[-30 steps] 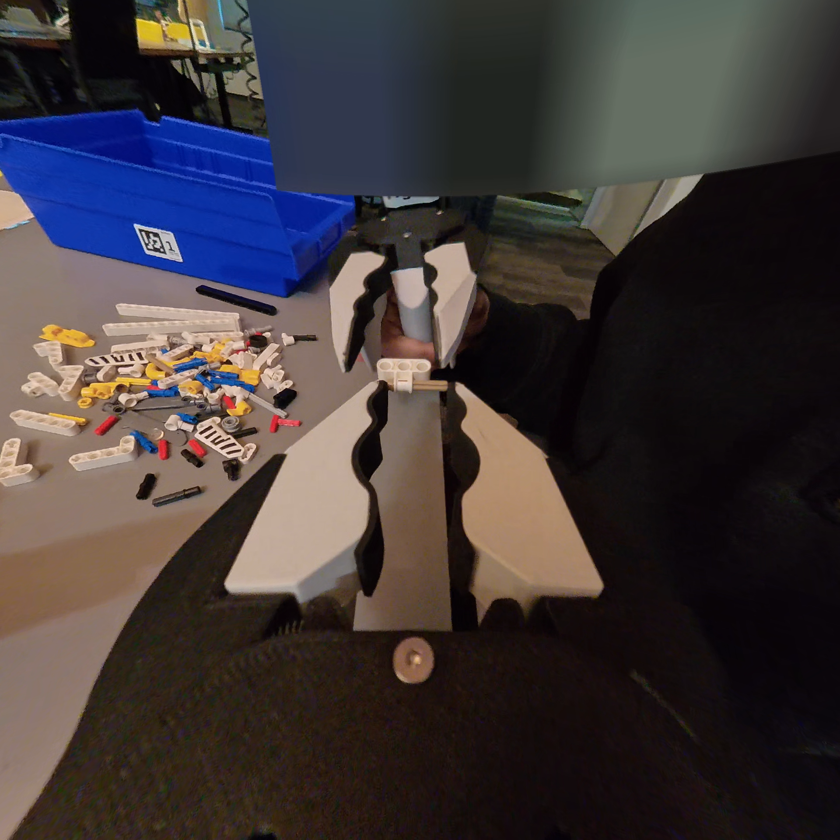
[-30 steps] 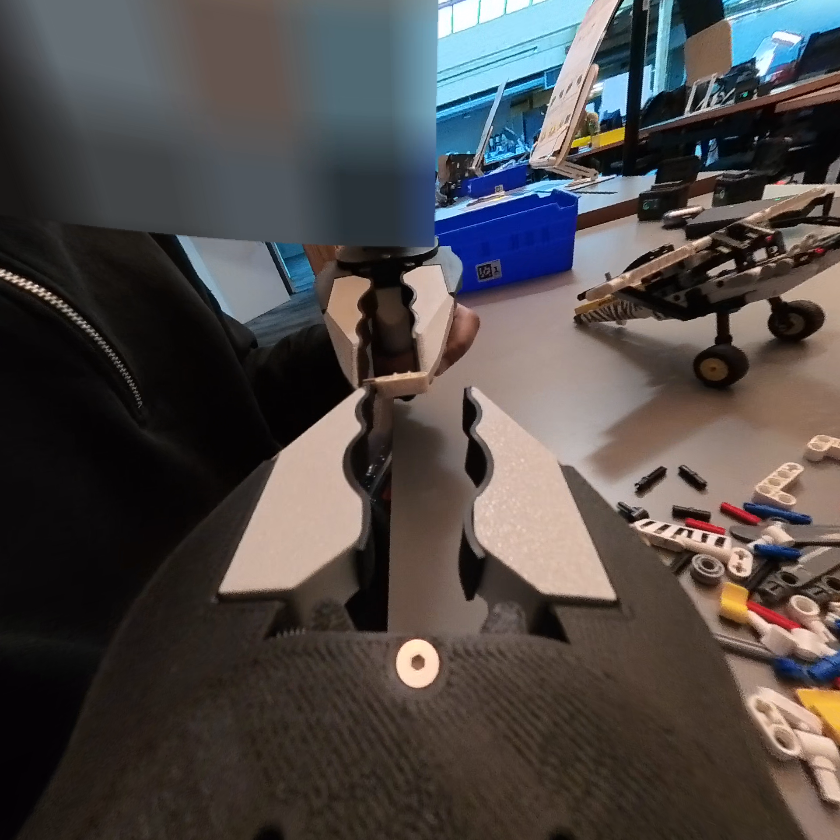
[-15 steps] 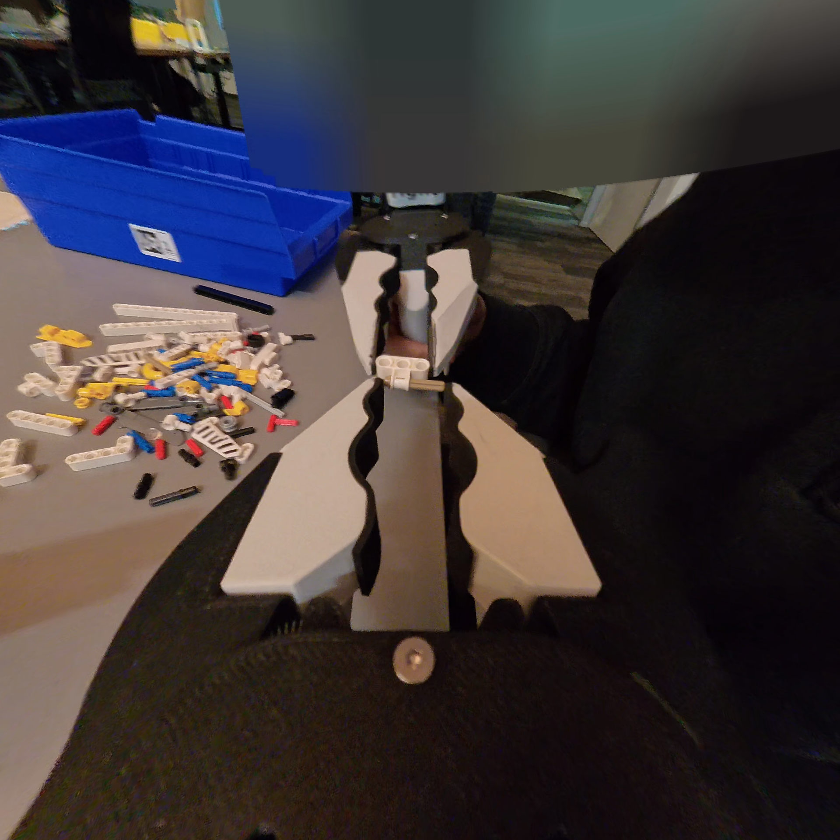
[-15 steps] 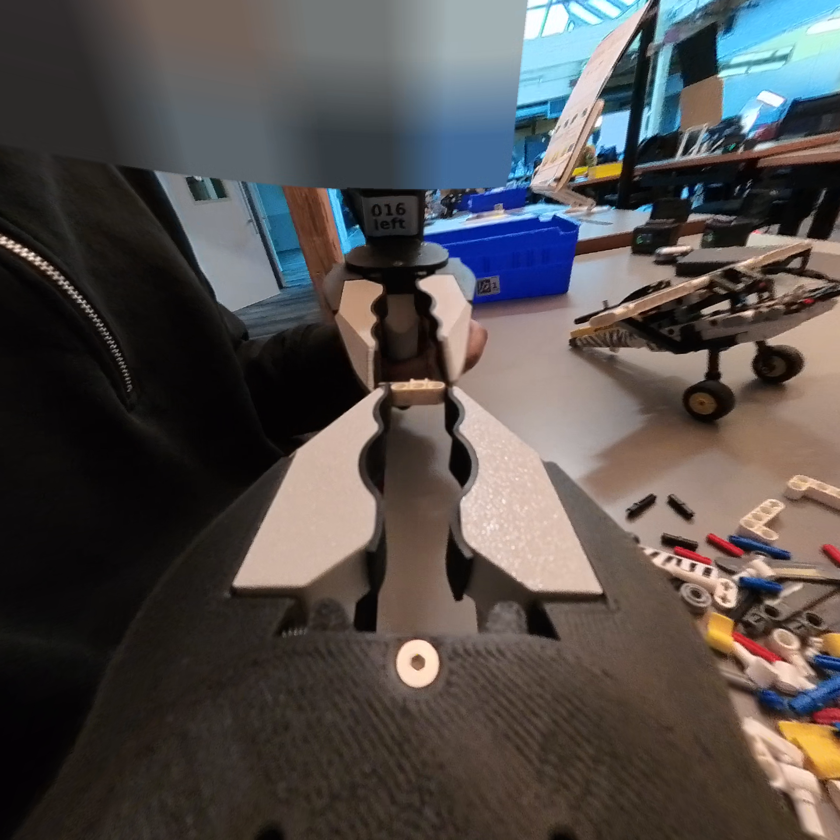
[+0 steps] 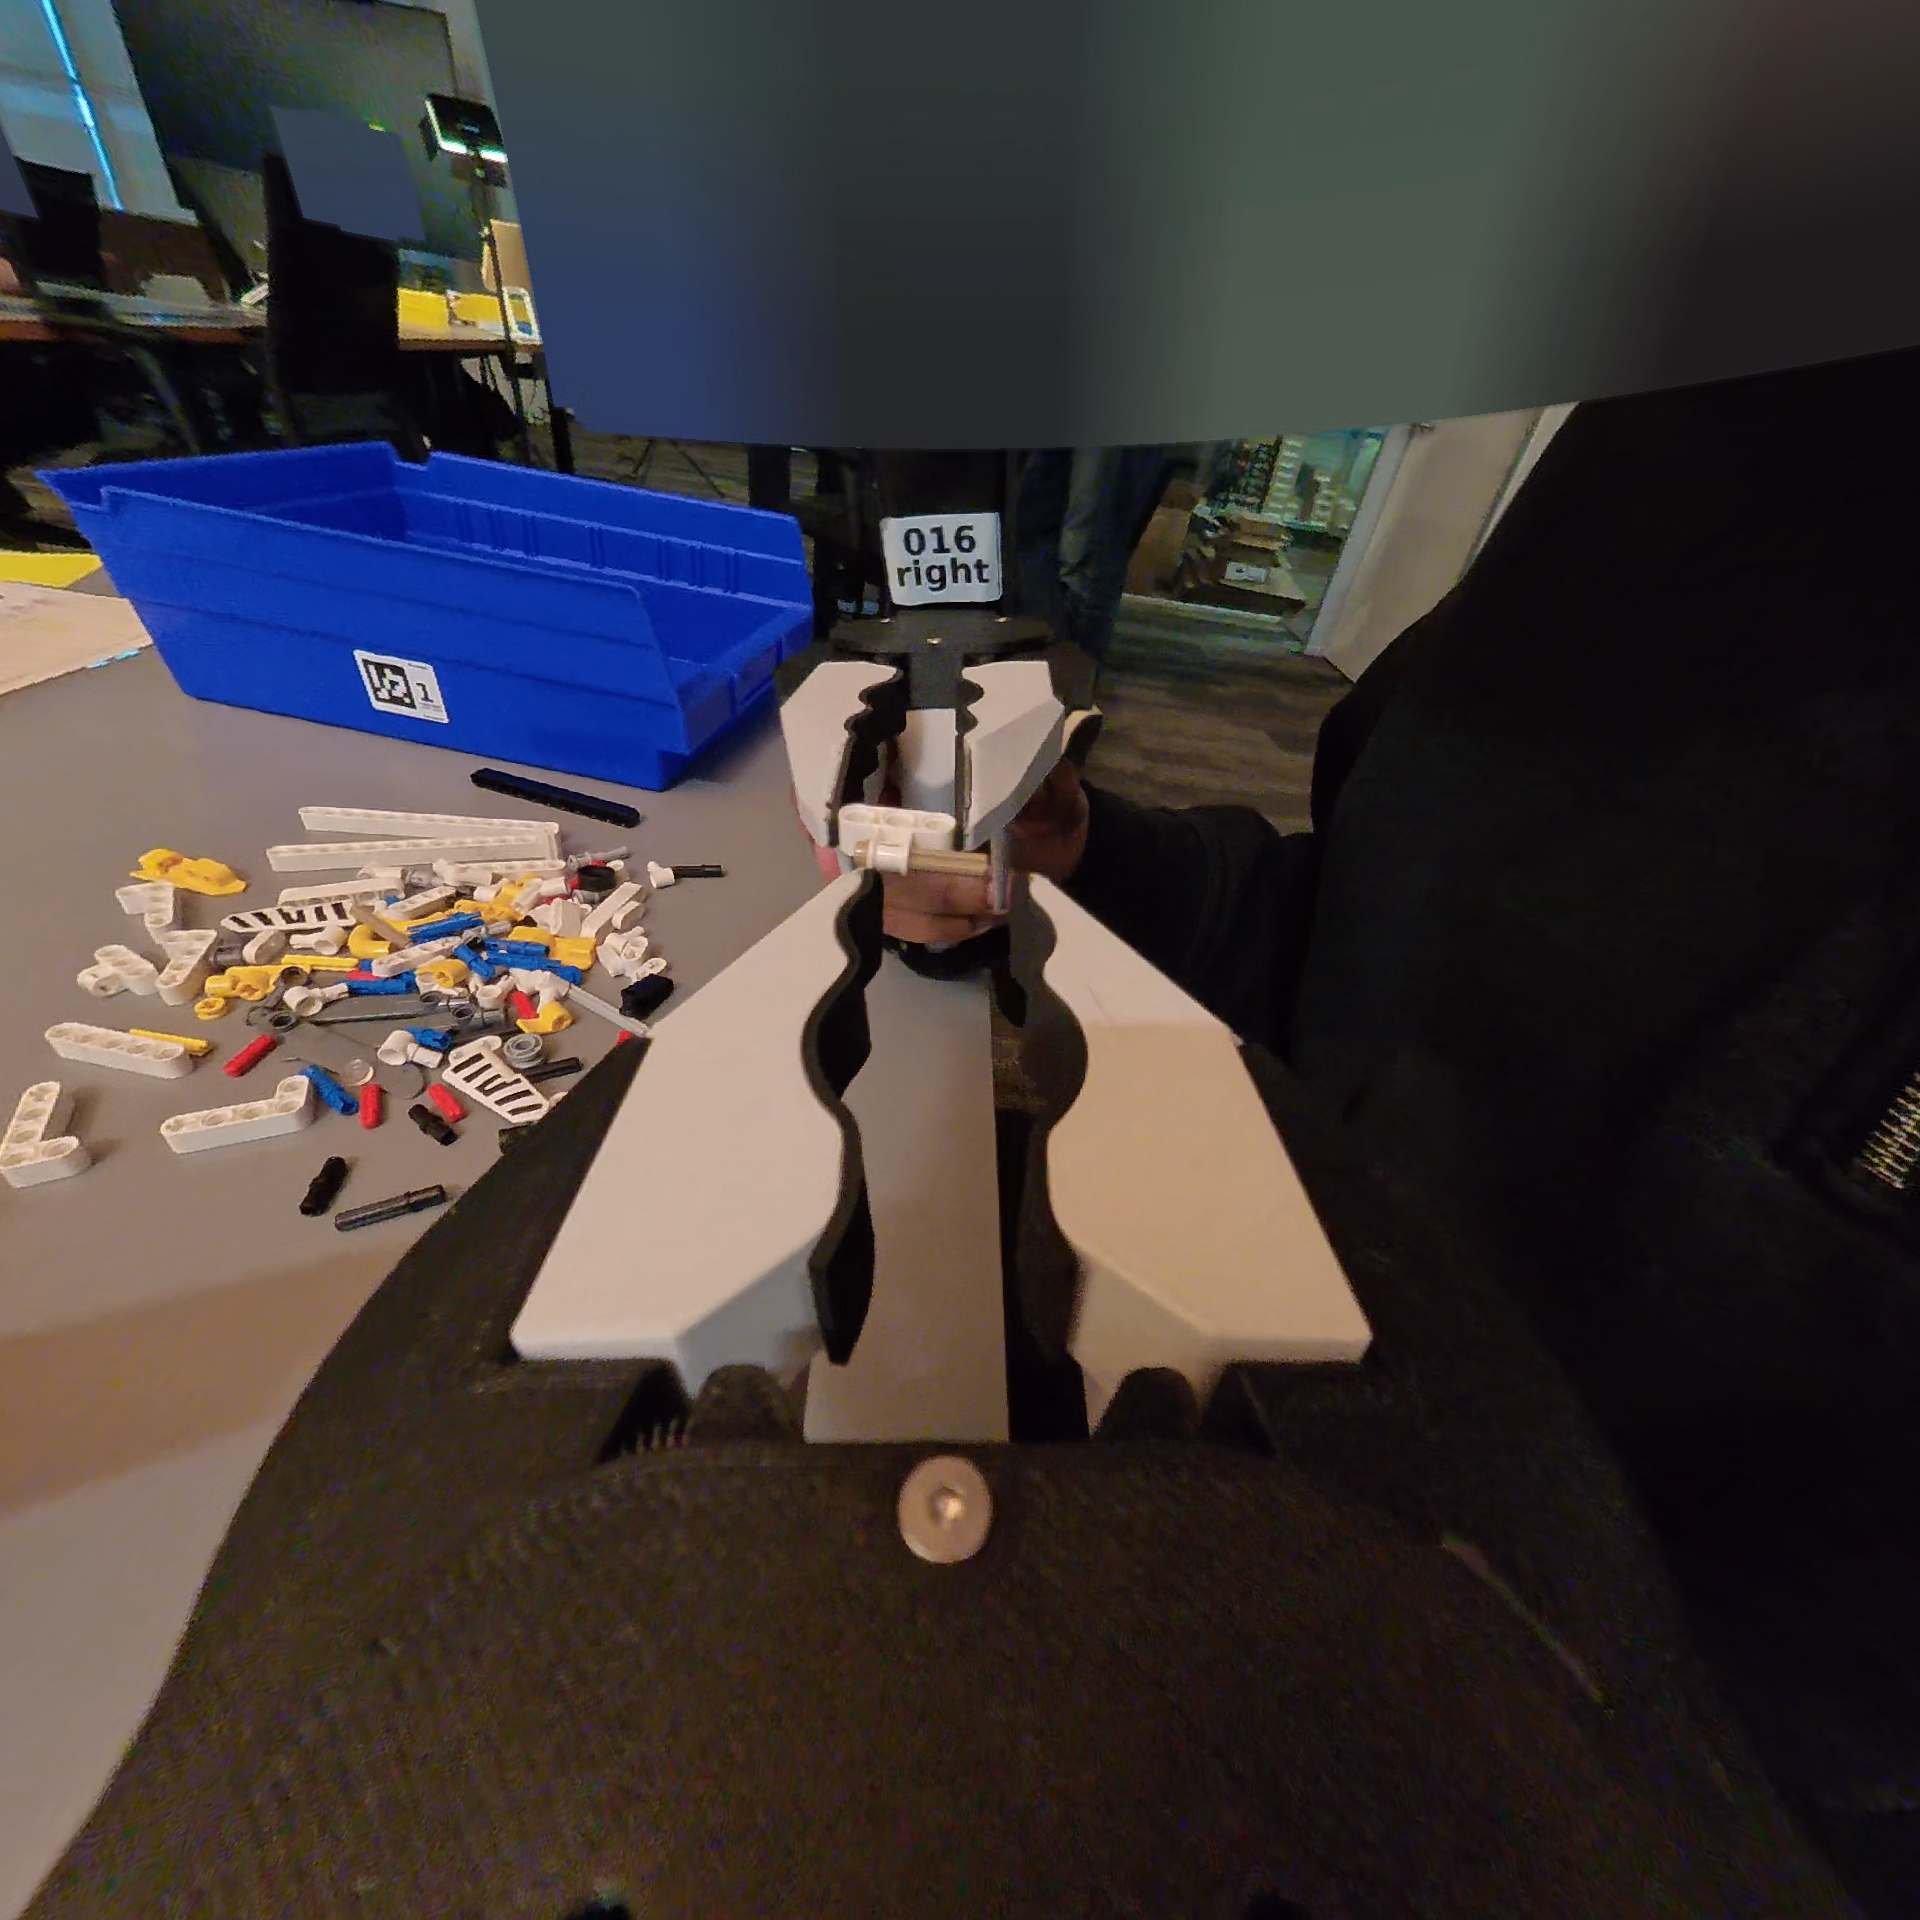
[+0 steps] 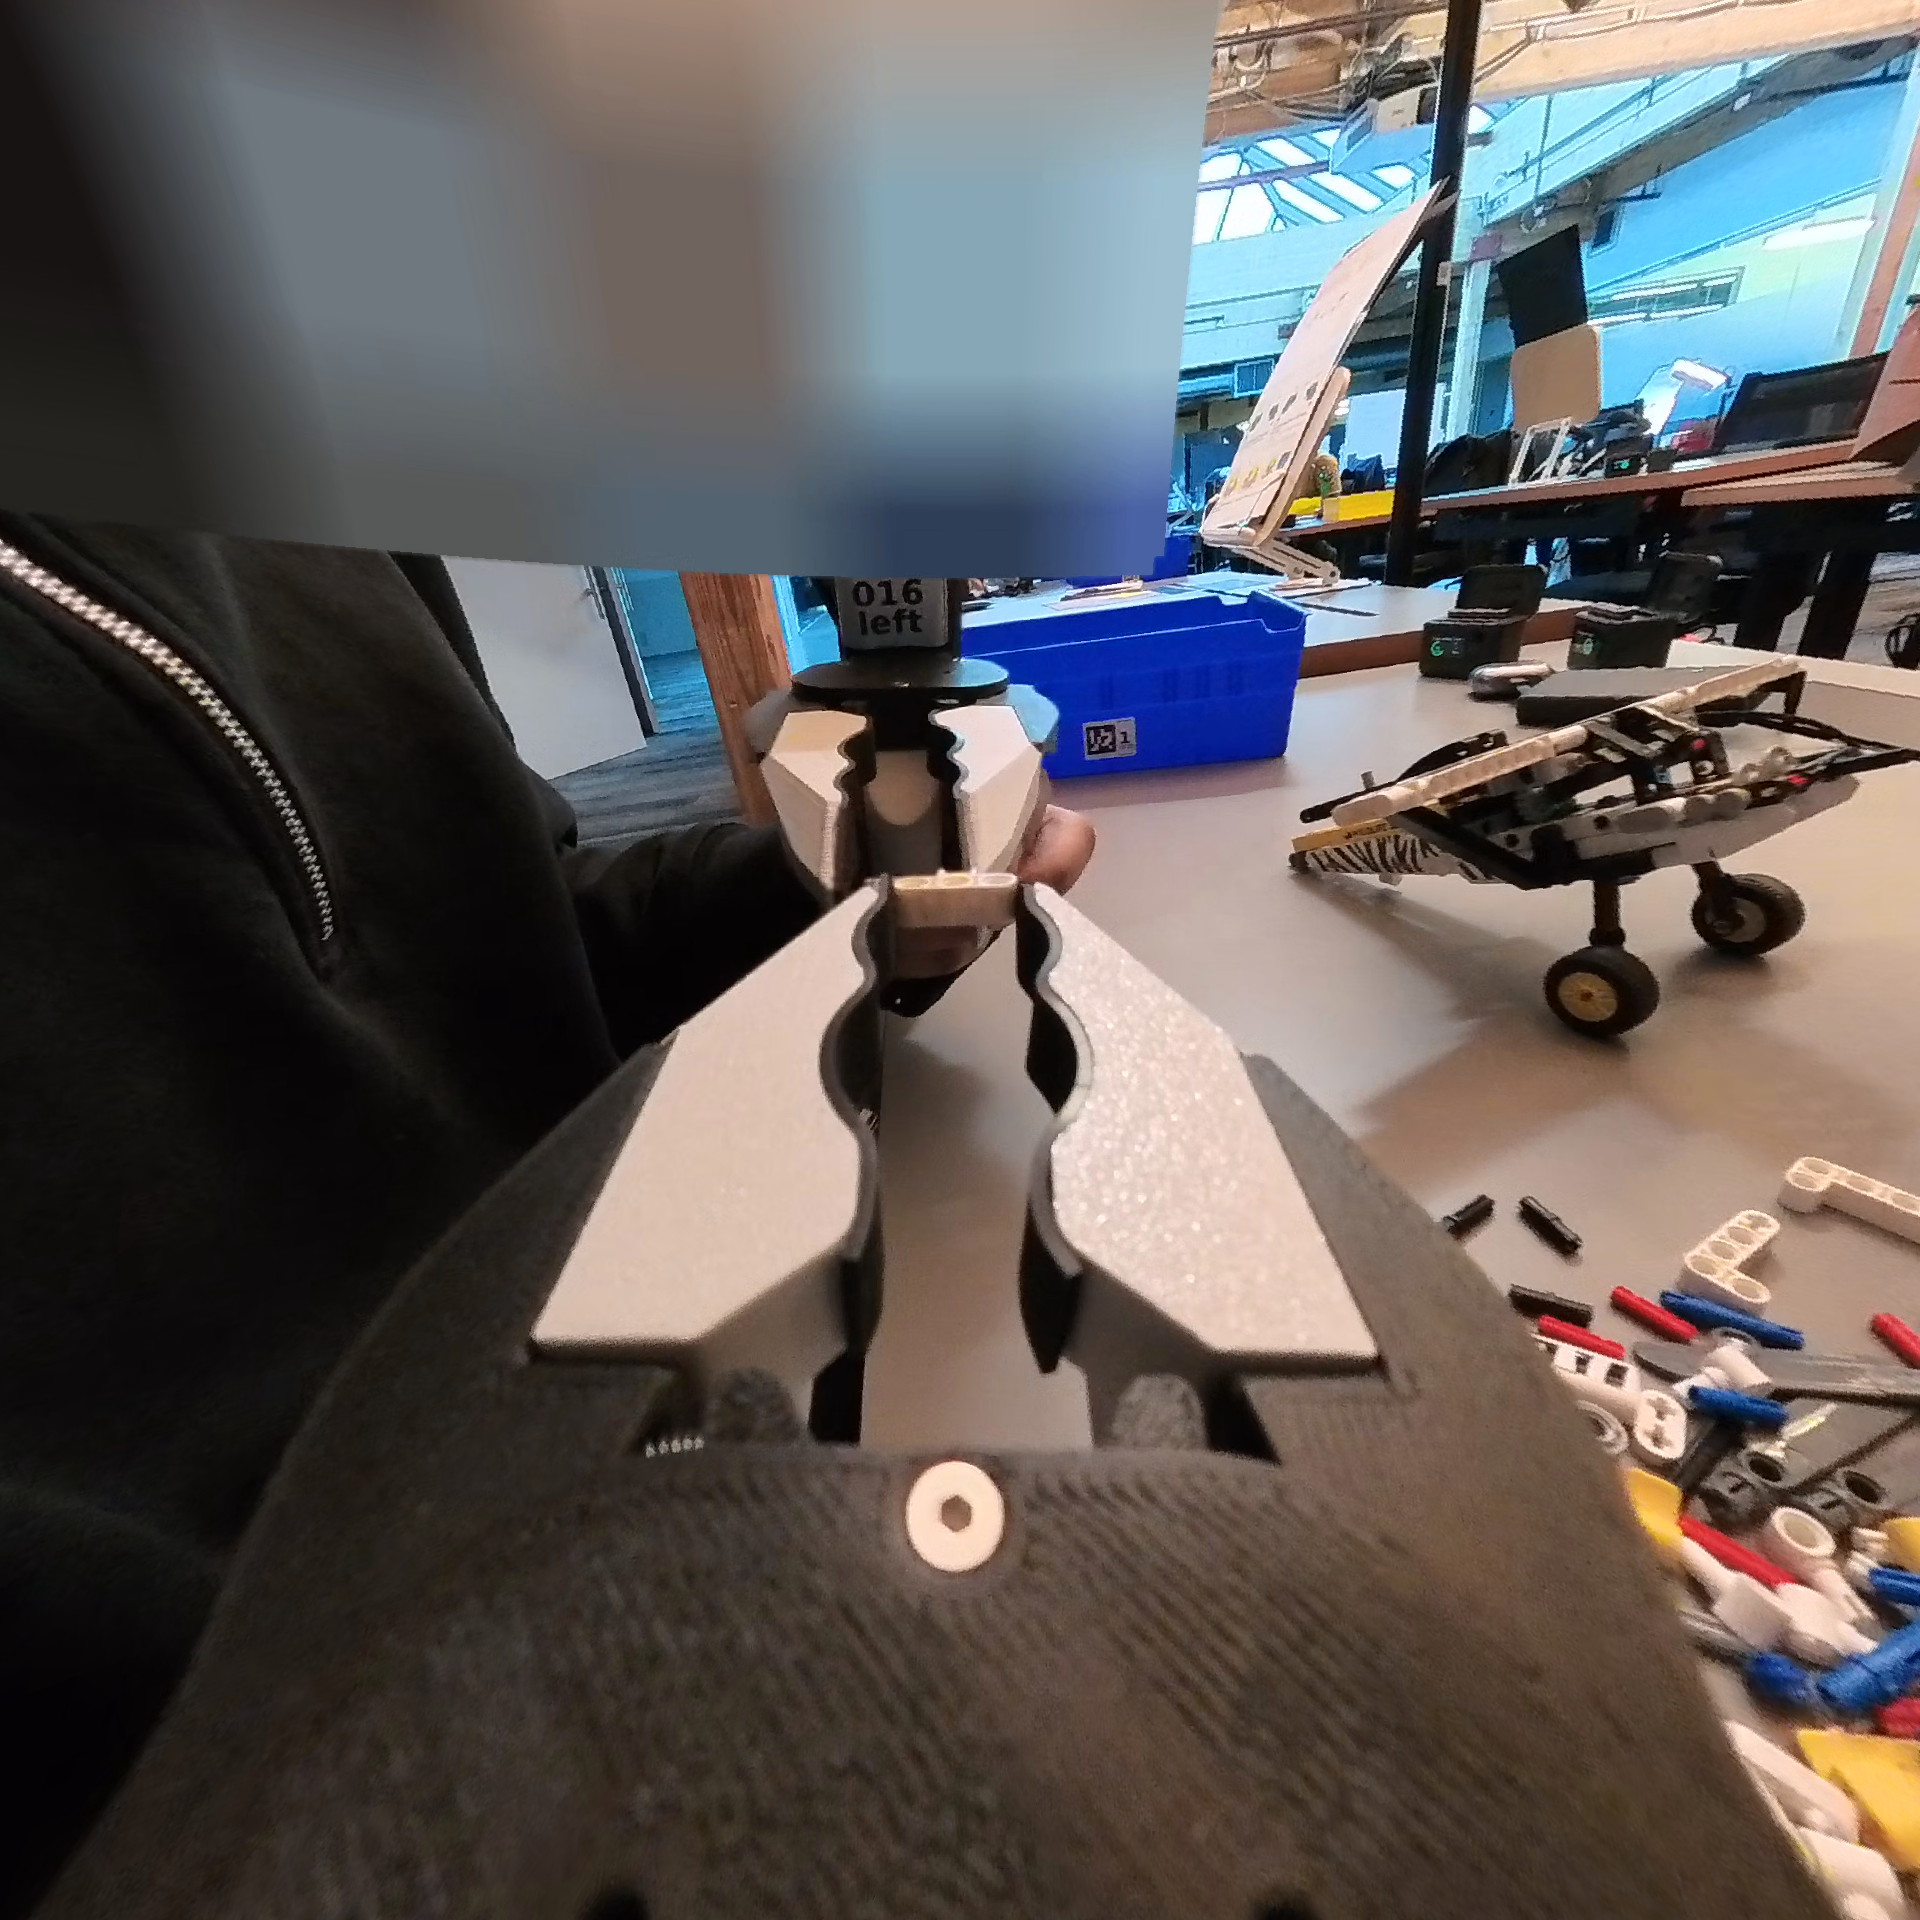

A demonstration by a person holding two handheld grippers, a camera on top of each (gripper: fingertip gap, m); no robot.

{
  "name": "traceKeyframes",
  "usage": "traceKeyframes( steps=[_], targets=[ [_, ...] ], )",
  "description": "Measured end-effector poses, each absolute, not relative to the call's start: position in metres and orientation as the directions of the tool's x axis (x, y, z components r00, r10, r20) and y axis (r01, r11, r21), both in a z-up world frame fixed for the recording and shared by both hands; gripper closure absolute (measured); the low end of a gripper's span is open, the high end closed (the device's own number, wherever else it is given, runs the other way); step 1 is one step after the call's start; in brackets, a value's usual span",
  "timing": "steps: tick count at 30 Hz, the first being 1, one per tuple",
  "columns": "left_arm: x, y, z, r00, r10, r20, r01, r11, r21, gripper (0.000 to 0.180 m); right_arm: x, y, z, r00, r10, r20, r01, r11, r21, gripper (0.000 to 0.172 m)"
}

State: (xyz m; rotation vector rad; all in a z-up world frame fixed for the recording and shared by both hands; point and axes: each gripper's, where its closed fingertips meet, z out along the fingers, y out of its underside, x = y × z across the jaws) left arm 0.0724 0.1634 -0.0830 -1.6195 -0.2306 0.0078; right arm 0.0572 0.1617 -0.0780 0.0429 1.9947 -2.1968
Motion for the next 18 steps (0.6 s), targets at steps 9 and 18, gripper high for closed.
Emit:
traceKeyframes(
  steps=[9,18],
  targets=[
    [0.0720,0.1606,-0.0828,0.974,0.176,0.144,0.150,-0.019,-0.988,0.159,0.0593,0.1578,-0.0802,-0.983,-0.117,-0.141,0.150,-0.080,-0.985,0.151],
    [0.0711,0.1594,-0.0809,0.972,0.186,0.144,0.148,-0.006,-0.989,0.163,0.0604,0.1565,-0.0797,-0.982,-0.122,-0.145,0.156,-0.089,-0.984,0.151]
  ],
)
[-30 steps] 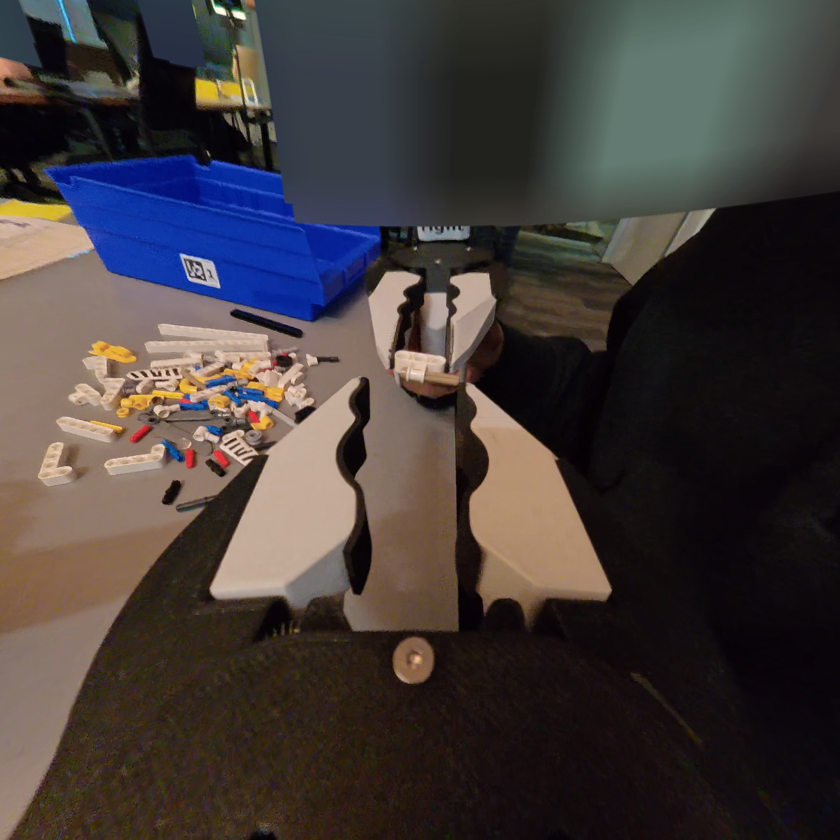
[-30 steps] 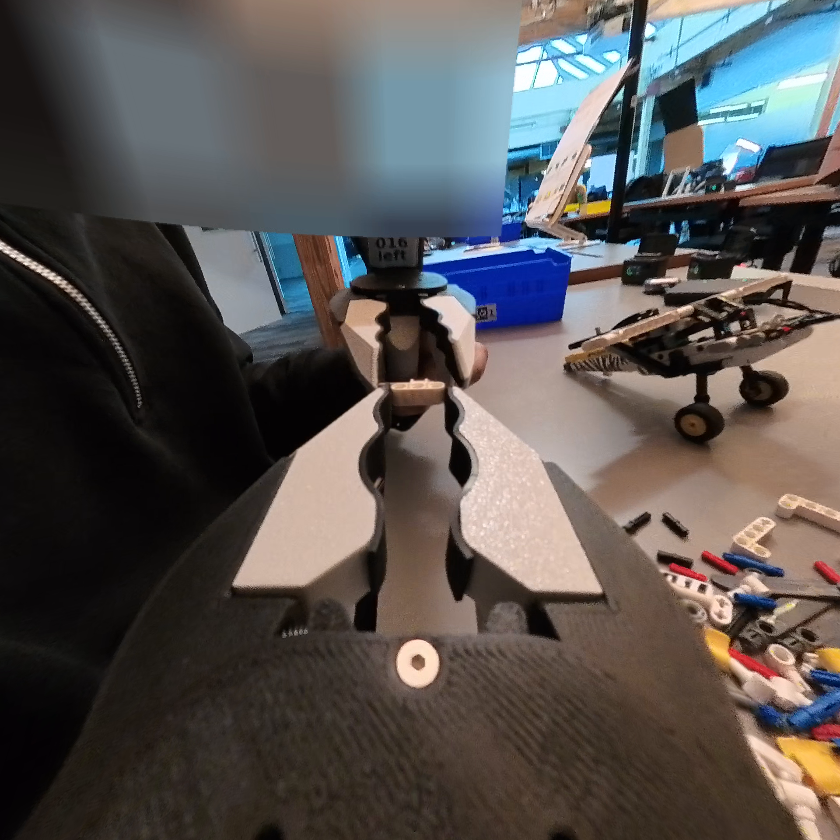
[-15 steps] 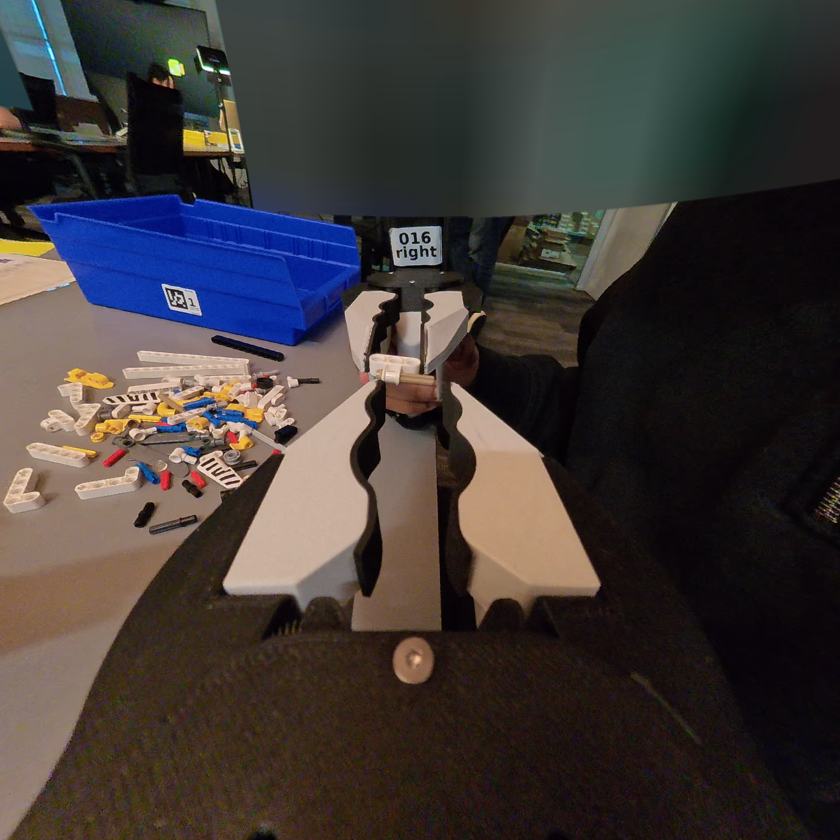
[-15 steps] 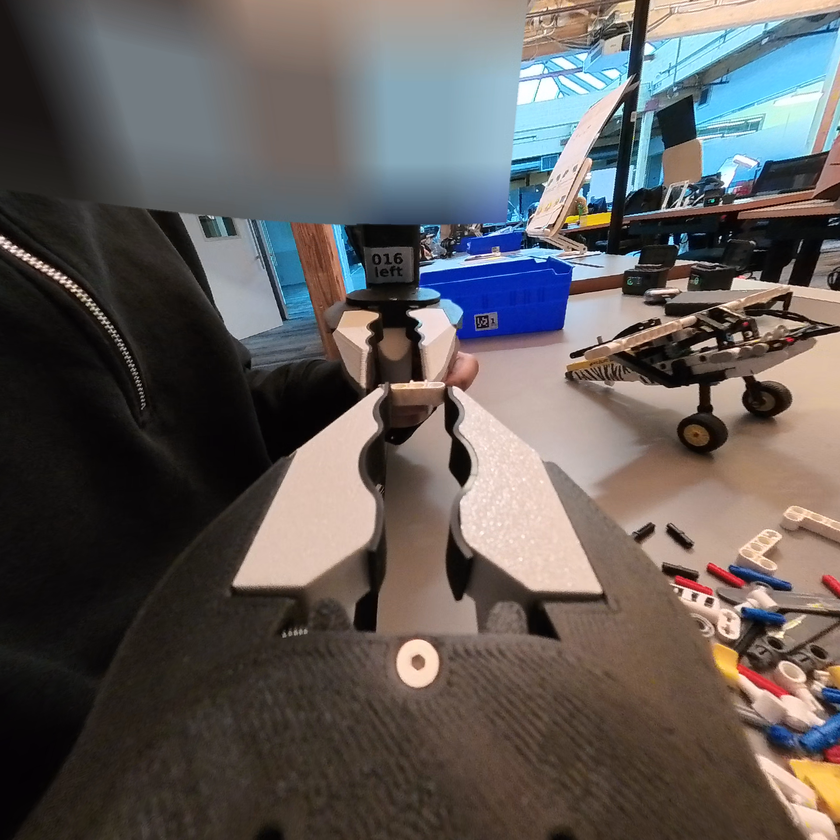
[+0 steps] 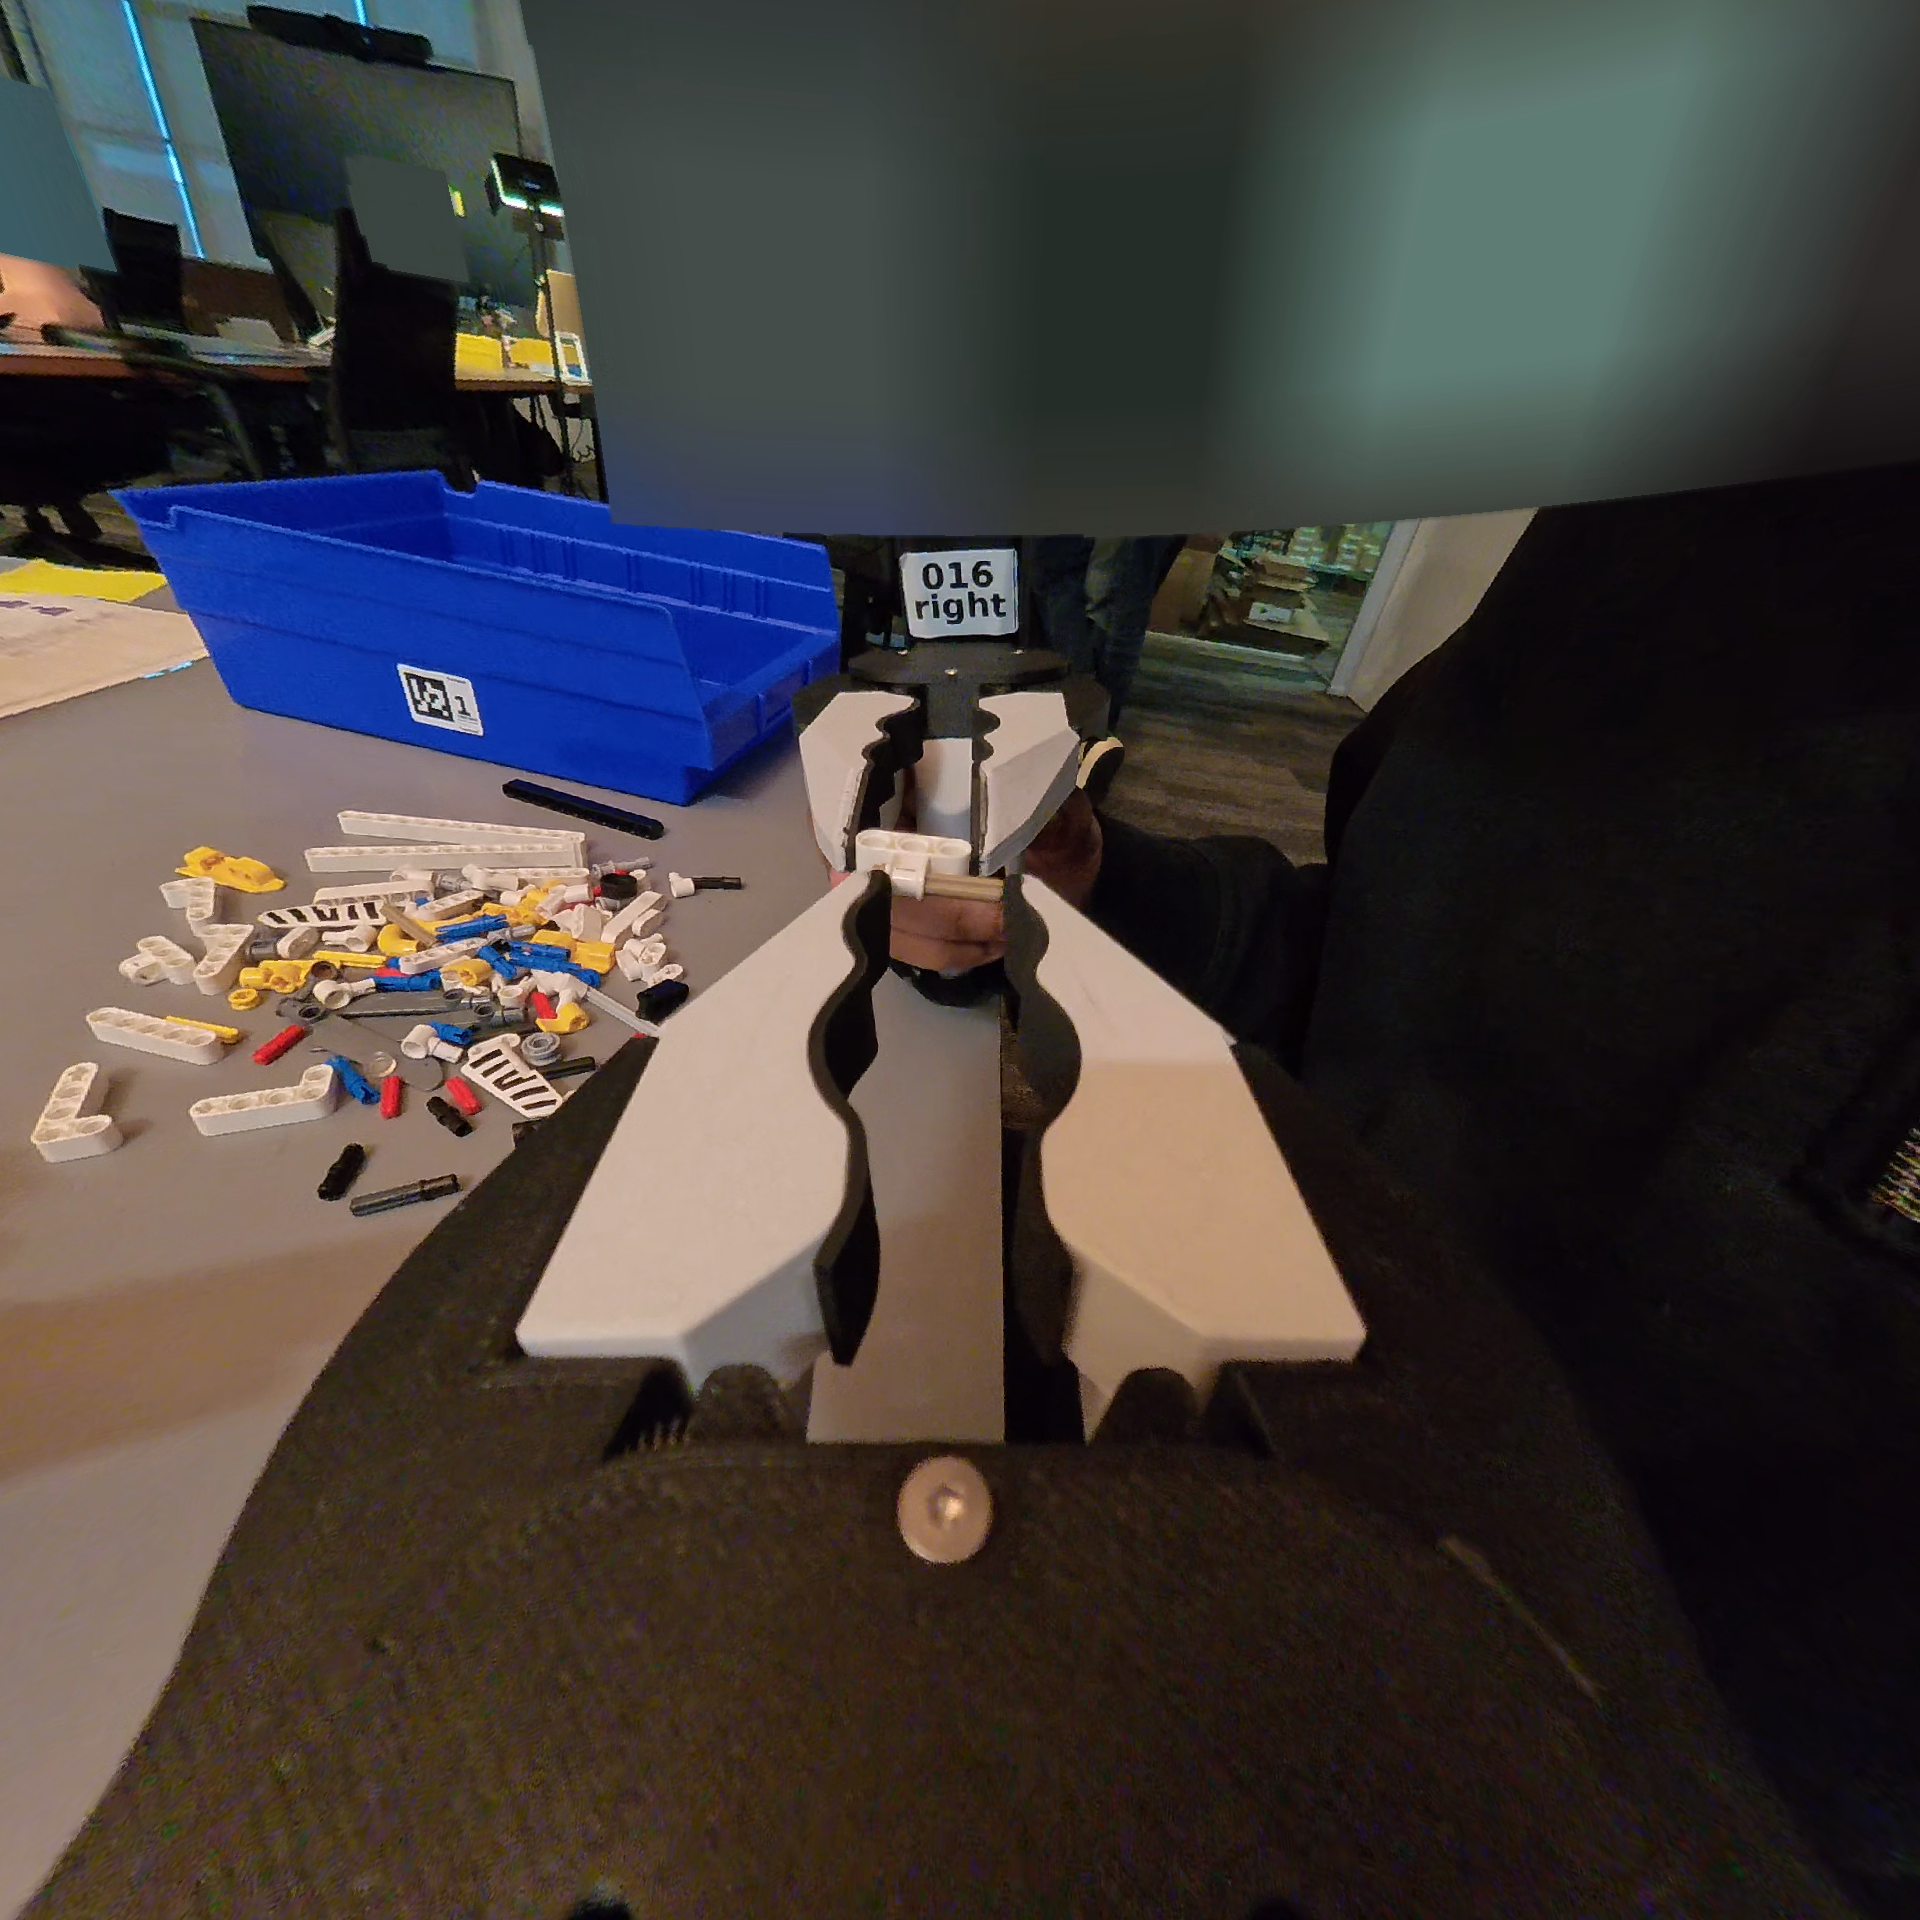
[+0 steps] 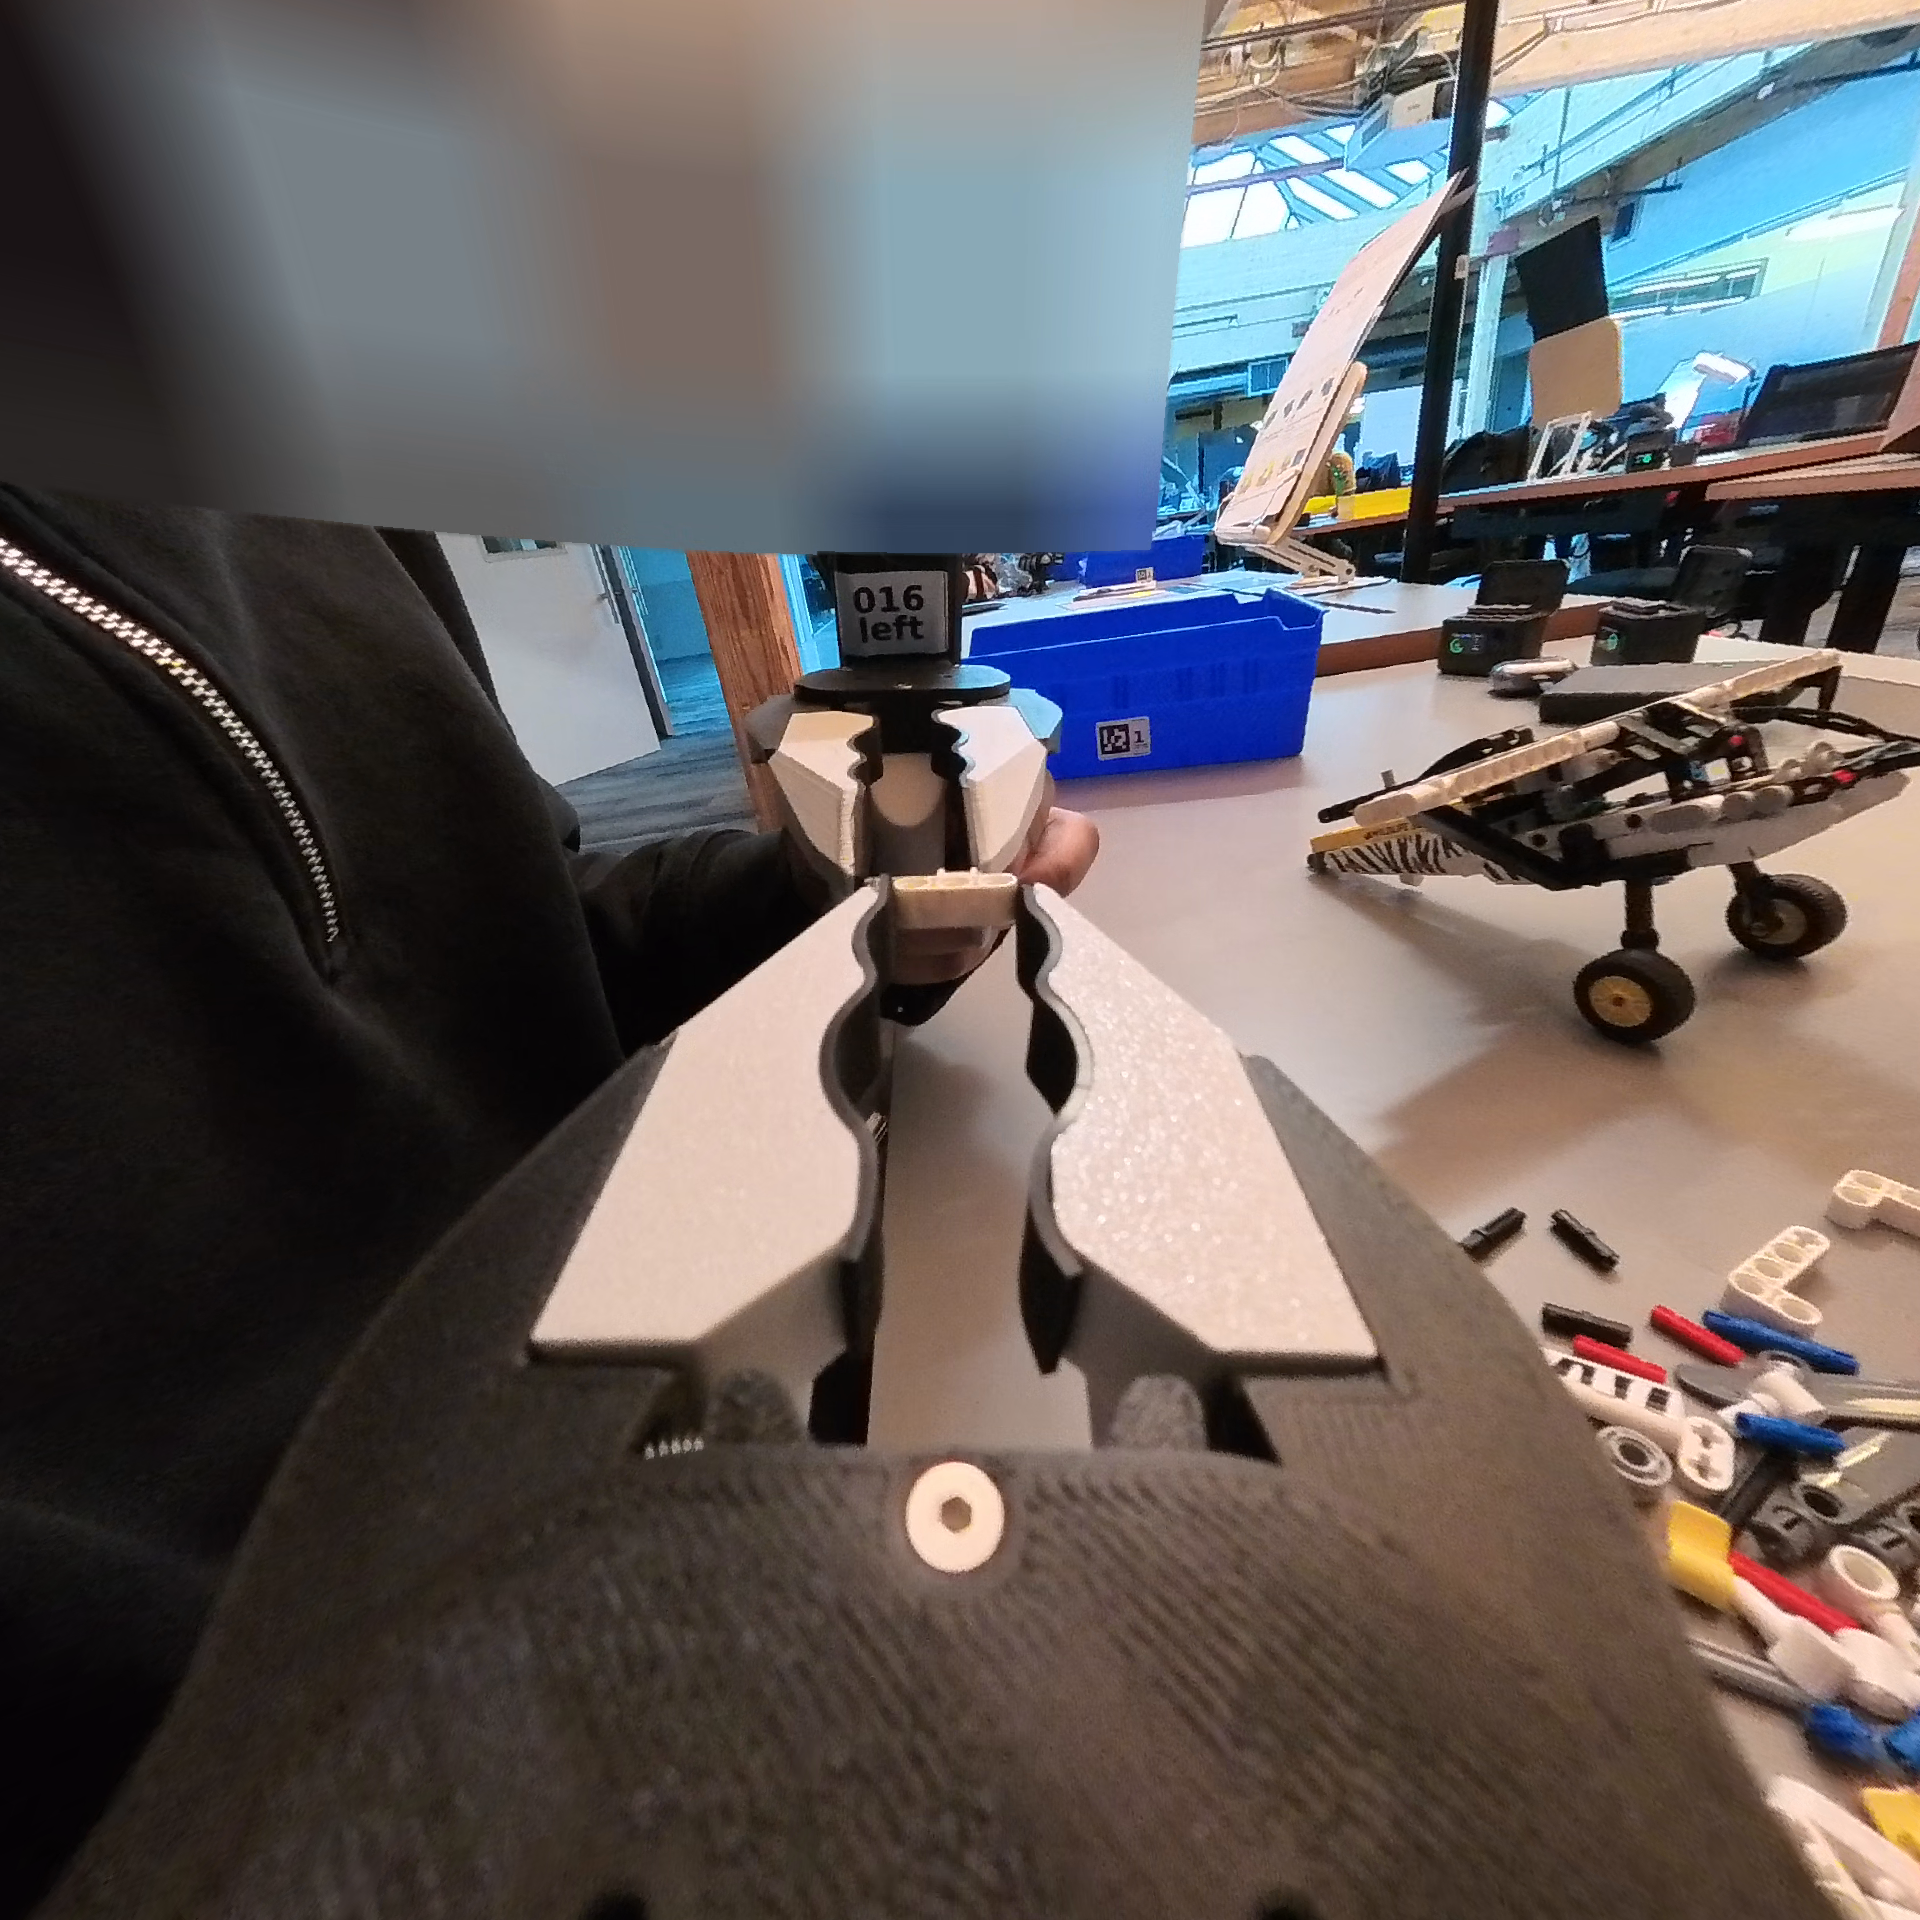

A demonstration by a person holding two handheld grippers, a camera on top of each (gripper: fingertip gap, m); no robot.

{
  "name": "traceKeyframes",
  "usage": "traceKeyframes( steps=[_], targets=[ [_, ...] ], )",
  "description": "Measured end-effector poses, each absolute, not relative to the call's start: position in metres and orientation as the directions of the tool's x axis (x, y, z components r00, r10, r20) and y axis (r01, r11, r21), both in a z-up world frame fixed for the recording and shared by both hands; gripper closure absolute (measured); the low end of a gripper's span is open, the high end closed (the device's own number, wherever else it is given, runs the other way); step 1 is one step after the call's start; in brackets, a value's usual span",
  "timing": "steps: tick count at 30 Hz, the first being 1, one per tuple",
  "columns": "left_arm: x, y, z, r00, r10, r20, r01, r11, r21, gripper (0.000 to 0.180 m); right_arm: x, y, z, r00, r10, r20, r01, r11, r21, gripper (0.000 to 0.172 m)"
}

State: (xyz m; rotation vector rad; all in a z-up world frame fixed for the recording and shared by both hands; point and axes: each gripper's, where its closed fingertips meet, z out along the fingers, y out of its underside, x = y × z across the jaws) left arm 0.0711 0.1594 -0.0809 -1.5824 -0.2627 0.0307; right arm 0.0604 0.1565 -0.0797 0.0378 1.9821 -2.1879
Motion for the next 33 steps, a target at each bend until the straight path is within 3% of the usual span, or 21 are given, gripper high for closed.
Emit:
traceKeyframes(
  steps=[7,13,22,33],
  targets=[
    [0.069,0.159,-0.082,0.969,0.196,0.147,0.151,-0.002,-0.989,0.162,0.059,0.156,-0.081,-0.983,-0.114,-0.144,0.155,-0.089,-0.984,0.151],
    [0.063,0.158,-0.084,0.960,0.219,0.172,0.172,0.017,-0.985,0.143,0.062,0.155,-0.081,-0.980,-0.130,-0.149,0.162,-0.092,-0.982,0.151],
    [0.067,0.160,-0.087,0.966,0.185,0.182,0.185,0.002,-0.983,0.133,0.073,0.148,-0.083,-0.971,-0.185,-0.152,0.168,-0.073,-0.983,0.151],
    [0.079,0.160,-0.090,0.973,0.082,0.216,0.217,0.000,-0.976,0.145,0.077,0.145,-0.087,-0.973,-0.183,-0.140,0.150,-0.041,-0.988,0.151]
  ],
)
